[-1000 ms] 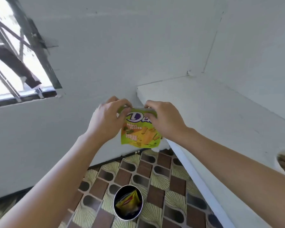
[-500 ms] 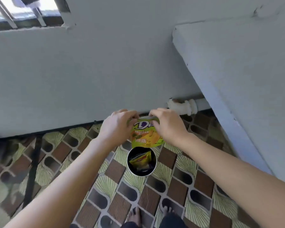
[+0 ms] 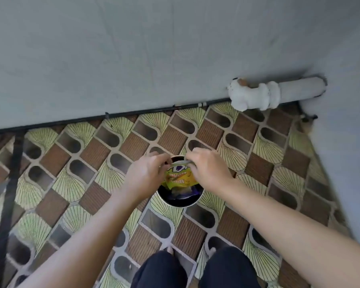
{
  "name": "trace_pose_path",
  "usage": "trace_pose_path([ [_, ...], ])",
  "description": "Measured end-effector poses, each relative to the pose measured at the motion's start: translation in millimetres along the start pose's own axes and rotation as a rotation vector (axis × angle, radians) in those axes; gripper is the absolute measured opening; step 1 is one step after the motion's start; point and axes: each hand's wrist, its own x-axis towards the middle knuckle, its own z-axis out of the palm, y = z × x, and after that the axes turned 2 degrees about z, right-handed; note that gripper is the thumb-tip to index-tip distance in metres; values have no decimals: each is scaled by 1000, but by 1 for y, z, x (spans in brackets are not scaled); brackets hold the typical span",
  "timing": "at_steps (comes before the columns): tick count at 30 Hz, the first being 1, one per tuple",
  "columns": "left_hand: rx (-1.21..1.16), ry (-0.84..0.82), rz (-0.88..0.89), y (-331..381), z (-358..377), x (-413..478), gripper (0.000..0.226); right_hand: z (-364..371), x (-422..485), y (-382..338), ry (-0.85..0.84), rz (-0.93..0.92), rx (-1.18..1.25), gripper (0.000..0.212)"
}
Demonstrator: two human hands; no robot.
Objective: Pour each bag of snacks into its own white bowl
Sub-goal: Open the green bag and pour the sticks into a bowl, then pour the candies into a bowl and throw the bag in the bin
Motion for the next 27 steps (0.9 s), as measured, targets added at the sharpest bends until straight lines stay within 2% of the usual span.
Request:
trace_pose_path([
  [6,-17,-124,-72,-14,30,7,20,30,-1,15,-86,24,-24,14],
  [8,-5,-174,-87,-12,25,5,26,23,-3,15,-86,21,-14,19],
  [11,32,-175,-76,-1,-1,6,23,-7,-6,6,-41,39,10,15],
  [19,69,-11,43,94,-163,3,16,-182,-27,-43,128,89,55,12],
  [23,88,18,111,167,-266,-13,22,-293,-64,-66,270,151,59,11],
  [27,88,96,265,253,-347,-35,26,-390,-119,-79,405,245,50,16],
])
